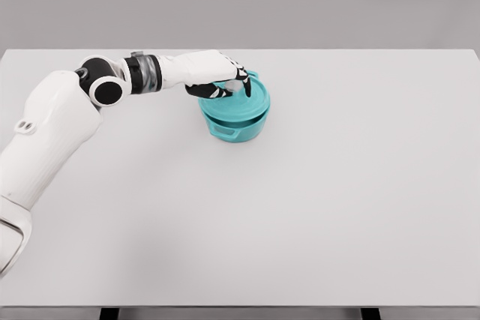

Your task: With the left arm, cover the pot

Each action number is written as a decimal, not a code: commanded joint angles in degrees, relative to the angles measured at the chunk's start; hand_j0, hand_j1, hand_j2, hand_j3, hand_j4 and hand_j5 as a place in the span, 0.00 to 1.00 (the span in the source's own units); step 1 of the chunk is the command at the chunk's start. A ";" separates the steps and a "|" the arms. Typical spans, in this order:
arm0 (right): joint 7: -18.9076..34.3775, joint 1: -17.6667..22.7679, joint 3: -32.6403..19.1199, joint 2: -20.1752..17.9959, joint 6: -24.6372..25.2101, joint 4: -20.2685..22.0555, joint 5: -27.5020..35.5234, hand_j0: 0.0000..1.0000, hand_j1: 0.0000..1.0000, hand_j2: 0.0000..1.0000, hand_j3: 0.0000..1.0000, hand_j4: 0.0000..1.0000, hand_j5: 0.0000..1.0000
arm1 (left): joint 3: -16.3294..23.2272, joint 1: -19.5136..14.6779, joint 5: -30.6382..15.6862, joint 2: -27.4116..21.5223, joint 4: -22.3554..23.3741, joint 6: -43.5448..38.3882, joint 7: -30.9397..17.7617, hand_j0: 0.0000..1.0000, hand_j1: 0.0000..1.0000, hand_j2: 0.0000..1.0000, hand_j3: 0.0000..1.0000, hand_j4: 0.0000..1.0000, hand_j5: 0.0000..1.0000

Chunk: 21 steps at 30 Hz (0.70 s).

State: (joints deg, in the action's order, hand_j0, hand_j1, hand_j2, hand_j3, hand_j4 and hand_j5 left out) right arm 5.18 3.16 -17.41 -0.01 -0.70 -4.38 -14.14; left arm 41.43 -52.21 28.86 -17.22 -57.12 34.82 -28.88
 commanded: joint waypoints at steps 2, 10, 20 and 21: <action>0.01 0.00 0.01 0.01 0.00 -0.02 -0.01 1.00 1.00 1.00 1.00 1.00 1.00 | 0.05 0.00 1.82 -0.09 0.26 0.18 -0.21 0.61 0.61 0.61 0.61 0.61 0.61; 0.01 0.00 0.01 0.01 0.00 -0.02 -0.01 1.00 1.00 1.00 1.00 1.00 1.00 | 0.05 0.00 1.82 -0.18 0.26 0.18 -0.21 0.66 0.66 0.66 0.66 0.66 0.66; 0.01 0.00 0.01 0.01 0.00 -0.02 -0.01 1.00 1.00 1.00 1.00 1.00 1.00 | -0.04 0.00 1.73 -0.09 -0.18 0.18 -0.12 0.66 0.66 0.66 0.66 0.66 0.66; 0.01 0.00 0.01 0.01 0.00 -0.02 -0.01 1.00 1.00 1.00 1.00 1.00 1.00 | -0.04 0.00 1.73 -0.09 -0.18 0.18 -0.21 0.66 0.66 0.66 0.66 0.66 0.66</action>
State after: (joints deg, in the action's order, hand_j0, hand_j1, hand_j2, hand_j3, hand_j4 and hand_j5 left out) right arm 5.18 3.16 -17.41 -0.01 -0.70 -4.38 -14.13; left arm 41.52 -52.21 30.94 -17.30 -57.16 35.14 -29.08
